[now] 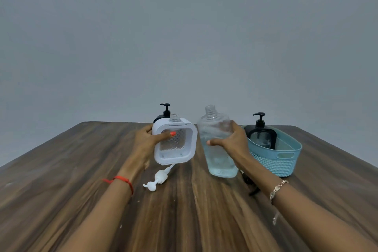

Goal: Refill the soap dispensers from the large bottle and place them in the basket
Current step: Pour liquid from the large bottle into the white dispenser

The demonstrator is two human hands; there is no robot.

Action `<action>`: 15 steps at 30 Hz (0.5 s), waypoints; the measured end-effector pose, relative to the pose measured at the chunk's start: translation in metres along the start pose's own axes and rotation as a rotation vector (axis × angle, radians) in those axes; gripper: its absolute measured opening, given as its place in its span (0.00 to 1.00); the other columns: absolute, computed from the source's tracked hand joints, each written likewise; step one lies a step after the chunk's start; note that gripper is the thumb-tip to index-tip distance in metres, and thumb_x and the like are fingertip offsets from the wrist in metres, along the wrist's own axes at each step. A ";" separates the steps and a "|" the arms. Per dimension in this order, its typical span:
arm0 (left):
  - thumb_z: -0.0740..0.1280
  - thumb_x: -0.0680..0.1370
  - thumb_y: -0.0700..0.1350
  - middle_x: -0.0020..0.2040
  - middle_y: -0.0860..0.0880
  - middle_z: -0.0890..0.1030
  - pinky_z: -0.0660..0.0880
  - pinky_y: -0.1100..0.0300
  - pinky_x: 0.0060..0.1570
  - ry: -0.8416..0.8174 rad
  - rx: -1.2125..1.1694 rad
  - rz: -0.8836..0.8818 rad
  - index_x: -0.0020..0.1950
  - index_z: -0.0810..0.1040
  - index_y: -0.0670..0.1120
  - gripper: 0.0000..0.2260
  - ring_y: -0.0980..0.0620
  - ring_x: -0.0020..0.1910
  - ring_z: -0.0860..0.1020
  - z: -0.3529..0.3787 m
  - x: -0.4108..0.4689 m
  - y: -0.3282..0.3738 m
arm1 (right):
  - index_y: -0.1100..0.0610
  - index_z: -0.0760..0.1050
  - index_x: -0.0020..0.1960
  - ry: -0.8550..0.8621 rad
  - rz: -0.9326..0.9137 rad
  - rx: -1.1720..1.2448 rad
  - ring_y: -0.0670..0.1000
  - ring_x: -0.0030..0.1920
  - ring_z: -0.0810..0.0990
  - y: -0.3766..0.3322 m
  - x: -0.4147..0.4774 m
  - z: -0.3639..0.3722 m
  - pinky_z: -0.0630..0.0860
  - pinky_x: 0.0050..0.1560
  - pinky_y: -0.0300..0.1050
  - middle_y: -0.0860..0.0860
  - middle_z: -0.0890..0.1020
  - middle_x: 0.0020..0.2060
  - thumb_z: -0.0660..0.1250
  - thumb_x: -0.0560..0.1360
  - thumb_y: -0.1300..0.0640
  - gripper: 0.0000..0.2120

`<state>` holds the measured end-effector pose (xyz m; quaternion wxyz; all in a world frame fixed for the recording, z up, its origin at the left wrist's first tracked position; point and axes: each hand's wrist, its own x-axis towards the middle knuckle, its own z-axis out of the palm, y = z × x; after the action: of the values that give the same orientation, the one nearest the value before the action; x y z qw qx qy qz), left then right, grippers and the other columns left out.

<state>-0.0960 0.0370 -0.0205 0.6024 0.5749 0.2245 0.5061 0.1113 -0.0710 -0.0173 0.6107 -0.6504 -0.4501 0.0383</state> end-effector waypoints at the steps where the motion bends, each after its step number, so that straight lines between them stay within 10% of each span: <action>1: 0.77 0.62 0.36 0.34 0.50 0.85 0.78 0.63 0.31 0.000 0.008 0.008 0.44 0.81 0.42 0.13 0.53 0.33 0.83 0.003 -0.001 0.000 | 0.51 0.72 0.50 0.018 -0.040 -0.031 0.47 0.45 0.78 -0.007 0.000 -0.003 0.75 0.39 0.36 0.47 0.80 0.45 0.79 0.55 0.61 0.27; 9: 0.80 0.61 0.38 0.43 0.46 0.83 0.78 0.58 0.38 0.101 0.125 0.060 0.49 0.80 0.44 0.19 0.48 0.40 0.81 0.022 -0.009 0.007 | 0.54 0.72 0.60 0.078 -0.353 -0.361 0.57 0.45 0.78 -0.049 0.005 -0.021 0.74 0.50 0.56 0.51 0.79 0.46 0.72 0.59 0.65 0.30; 15: 0.81 0.59 0.40 0.42 0.51 0.82 0.74 0.66 0.31 0.163 0.192 0.090 0.50 0.79 0.47 0.22 0.55 0.37 0.80 0.030 -0.013 0.006 | 0.54 0.72 0.62 0.129 -0.506 -0.608 0.57 0.48 0.76 -0.051 0.007 -0.023 0.63 0.48 0.48 0.53 0.80 0.47 0.67 0.61 0.67 0.30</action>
<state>-0.0777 0.0105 -0.0121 0.5009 0.5967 0.2940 0.5537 0.1018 -0.0923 0.0342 0.4076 -0.6711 -0.5476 -0.2890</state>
